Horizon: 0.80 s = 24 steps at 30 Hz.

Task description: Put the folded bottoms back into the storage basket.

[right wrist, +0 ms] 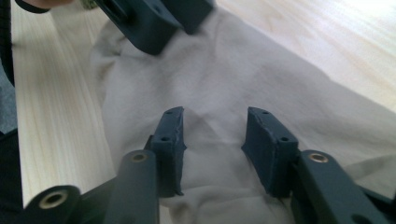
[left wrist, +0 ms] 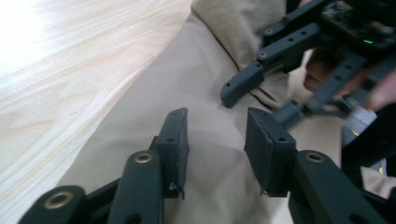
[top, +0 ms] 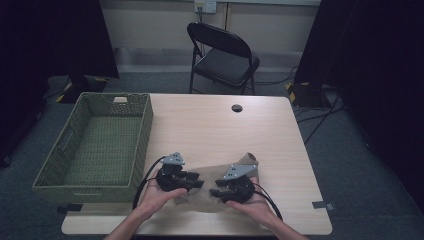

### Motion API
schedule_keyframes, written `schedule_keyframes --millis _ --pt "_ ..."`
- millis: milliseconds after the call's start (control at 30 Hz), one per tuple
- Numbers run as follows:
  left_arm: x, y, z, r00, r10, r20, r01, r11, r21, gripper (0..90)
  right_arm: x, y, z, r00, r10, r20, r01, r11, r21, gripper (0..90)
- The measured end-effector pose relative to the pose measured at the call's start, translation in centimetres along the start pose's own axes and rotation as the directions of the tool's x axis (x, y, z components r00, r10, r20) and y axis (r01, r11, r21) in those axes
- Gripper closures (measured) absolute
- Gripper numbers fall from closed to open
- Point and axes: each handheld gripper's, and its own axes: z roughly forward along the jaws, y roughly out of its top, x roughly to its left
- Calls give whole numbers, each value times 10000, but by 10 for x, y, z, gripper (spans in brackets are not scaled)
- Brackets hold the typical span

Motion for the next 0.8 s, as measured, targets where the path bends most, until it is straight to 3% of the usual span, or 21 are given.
schedule_keyframes --millis 33,67,100,267,400,467,600,700,800 --pt "0 0 0 10000 0 0 0 10000 0 556 0 -1 1 10000 36 -9 -36 10000 -38 545" --pt "-4 -3 9 9992 272 -285 -257 9984 513 546 0 -2 0 10000 38 -21 -38 10000 -34 542" --pt "-6 -6 11 9981 497 -376 -474 9972 578 545 -1 -2 0 10000 23 -40 -23 10000 -22 536" --pt "-3 -11 7 9986 380 -367 -358 9978 564 492 -5 -2 -8 10000 -11 39 11 9999 121 467" --pt "0 -14 6 9993 235 -287 -217 9979 616 445 -9 0 -20 9995 108 305 -105 9999 -90 452" --pt "1 -15 6 9994 183 -305 -162 9975 687 431 -16 1 -35 9968 288 744 -260 9989 -381 463" --pt "0 -17 6 9983 409 -420 -377 9965 747 425 -26 -8 -51 9903 589 1262 -560 9981 -260 459" --pt "1 -17 7 9987 351 -368 -321 9965 773 416 -31 -13 -60 9883 907 1226 -856 9953 -463 453" --pt "1 -17 7 9986 374 -372 -343 9961 816 414 -33 -5 -66 9865 976 1317 -878 9931 -783 450"
